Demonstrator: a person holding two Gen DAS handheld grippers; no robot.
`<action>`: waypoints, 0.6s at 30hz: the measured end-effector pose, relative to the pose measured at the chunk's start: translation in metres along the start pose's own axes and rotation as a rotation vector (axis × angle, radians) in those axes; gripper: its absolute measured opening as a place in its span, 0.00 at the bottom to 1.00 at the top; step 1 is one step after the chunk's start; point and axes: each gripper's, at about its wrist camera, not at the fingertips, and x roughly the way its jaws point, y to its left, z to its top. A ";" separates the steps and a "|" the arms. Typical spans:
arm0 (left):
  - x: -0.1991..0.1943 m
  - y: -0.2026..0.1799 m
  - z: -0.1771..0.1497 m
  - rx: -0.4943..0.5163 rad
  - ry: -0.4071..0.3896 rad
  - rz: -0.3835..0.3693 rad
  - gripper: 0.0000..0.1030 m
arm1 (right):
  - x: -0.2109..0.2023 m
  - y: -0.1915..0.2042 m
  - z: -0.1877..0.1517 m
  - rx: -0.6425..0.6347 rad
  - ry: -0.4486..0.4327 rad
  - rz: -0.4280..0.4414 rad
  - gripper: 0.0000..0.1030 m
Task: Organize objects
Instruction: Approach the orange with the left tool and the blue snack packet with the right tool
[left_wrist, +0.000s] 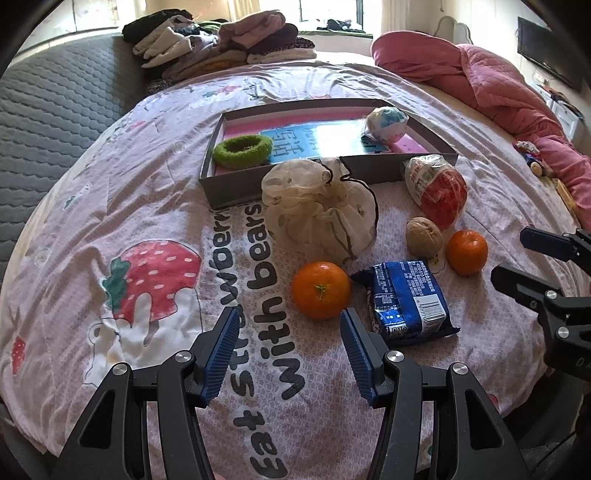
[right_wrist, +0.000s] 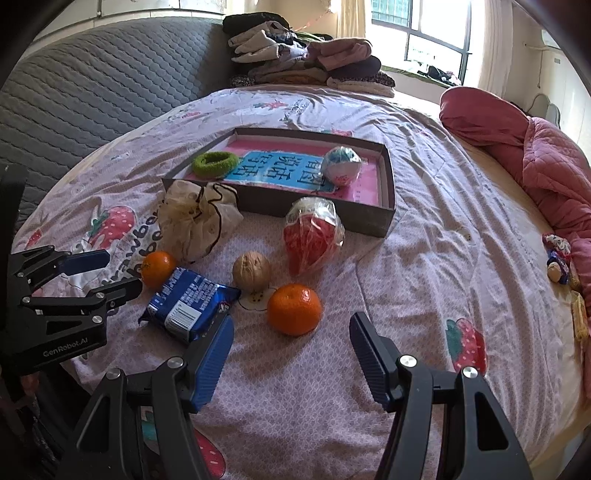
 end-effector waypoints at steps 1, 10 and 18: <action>0.001 0.000 0.000 -0.001 0.000 -0.001 0.56 | 0.002 0.000 0.000 0.001 0.004 -0.001 0.63; 0.016 -0.001 0.003 -0.005 0.012 -0.019 0.56 | 0.019 0.000 0.000 -0.003 0.026 -0.002 0.63; 0.020 -0.002 0.007 -0.009 0.003 -0.040 0.56 | 0.029 -0.002 0.001 0.006 0.038 0.000 0.63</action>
